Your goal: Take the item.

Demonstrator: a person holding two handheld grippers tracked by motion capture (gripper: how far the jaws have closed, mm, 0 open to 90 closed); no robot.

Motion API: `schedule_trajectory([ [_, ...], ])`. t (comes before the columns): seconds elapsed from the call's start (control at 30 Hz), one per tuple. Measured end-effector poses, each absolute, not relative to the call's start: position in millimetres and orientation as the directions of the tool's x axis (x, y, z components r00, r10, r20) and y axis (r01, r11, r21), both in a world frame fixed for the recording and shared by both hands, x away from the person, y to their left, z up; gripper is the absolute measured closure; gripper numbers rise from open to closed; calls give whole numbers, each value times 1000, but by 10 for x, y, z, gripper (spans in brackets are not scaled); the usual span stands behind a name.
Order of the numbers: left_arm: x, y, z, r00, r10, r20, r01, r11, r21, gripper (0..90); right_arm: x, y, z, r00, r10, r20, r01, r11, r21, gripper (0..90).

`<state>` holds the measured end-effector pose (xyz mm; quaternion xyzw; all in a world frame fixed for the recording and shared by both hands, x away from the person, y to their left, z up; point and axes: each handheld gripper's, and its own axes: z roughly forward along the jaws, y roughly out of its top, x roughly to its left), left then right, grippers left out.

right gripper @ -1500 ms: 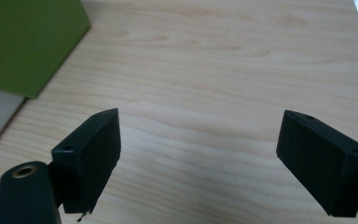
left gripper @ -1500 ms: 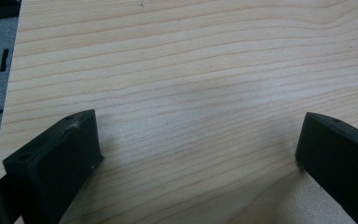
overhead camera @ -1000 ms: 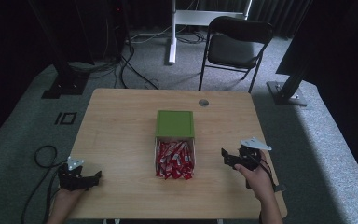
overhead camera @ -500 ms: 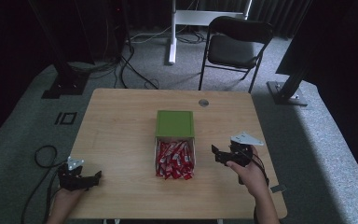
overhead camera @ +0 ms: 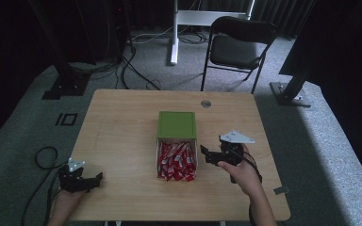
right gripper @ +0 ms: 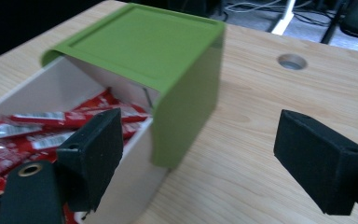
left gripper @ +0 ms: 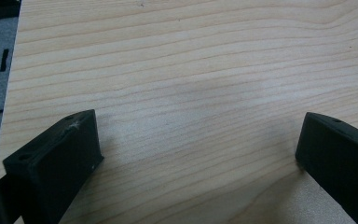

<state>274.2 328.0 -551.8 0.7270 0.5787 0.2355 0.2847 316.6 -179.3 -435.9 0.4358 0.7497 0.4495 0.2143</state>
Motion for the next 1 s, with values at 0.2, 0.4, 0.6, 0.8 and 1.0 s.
schedule_trajectory([
  [0.2, 2742, 3280, -5518, 219, 976, 13, 707, -168, 686, 7, 3168, -1624, -4344, -563, 825, 55, 445, 246, 861, 159],
  [0.4, 2742, 3279, -5518, 219, 976, 12, 707, -167, 687, 7, 3161, -1447, -4347, -605, 794, 52, 432, 273, 860, 159],
  [0.6, 2742, 3280, -5518, 219, 976, 13, 707, -168, 687, 7, 3168, -1285, -4368, -641, 766, 47, 419, 298, 857, 160],
  [0.8, 2742, 3280, -5518, 219, 976, 13, 707, -168, 687, 7, 3176, -1137, -4401, -669, 741, 55, 417, 312, 854, 160],
  [1.0, 2742, 3280, -5518, 219, 976, 12, 707, -167, 687, 7, 3158, -996, -4445, -693, 718, 65, 413, 322, 852, 159],
])
